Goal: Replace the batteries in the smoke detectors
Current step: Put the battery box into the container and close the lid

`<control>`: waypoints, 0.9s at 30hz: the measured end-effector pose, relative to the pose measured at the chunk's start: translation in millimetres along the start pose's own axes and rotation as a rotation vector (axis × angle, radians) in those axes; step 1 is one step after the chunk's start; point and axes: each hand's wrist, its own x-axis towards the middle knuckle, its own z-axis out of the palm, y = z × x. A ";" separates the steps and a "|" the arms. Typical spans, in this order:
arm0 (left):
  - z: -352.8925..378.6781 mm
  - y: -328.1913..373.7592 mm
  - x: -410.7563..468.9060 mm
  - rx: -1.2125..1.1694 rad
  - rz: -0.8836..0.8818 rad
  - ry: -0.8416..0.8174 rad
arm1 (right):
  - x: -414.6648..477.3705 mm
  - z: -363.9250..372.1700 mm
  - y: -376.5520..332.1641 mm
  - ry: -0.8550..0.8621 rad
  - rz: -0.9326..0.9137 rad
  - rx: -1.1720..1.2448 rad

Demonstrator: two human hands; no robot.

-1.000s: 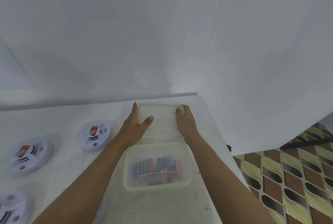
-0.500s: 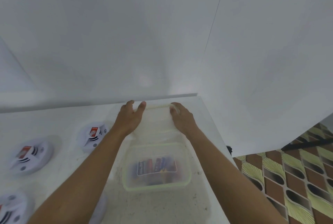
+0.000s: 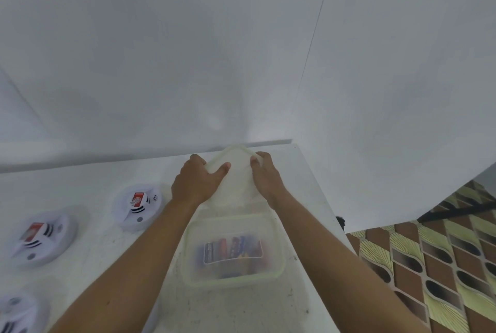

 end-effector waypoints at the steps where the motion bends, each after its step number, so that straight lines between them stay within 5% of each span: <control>1: 0.1 -1.1 0.2 -0.020 0.018 -0.019 | 1.2 1.8 -0.1 0.016 -0.017 -0.006; 6: -3.3 -5.8 5.4 0.126 0.179 -0.114 | 5.9 8.3 -0.2 0.051 -0.048 -0.010; 9: -6.7 -9.5 7.3 0.008 0.216 -0.179 | 8.2 8.5 -0.1 0.045 -0.060 -0.017; 27: -14.6 -5.0 2.0 -0.169 0.186 -0.219 | 11.4 12.1 3.4 0.057 -0.063 0.000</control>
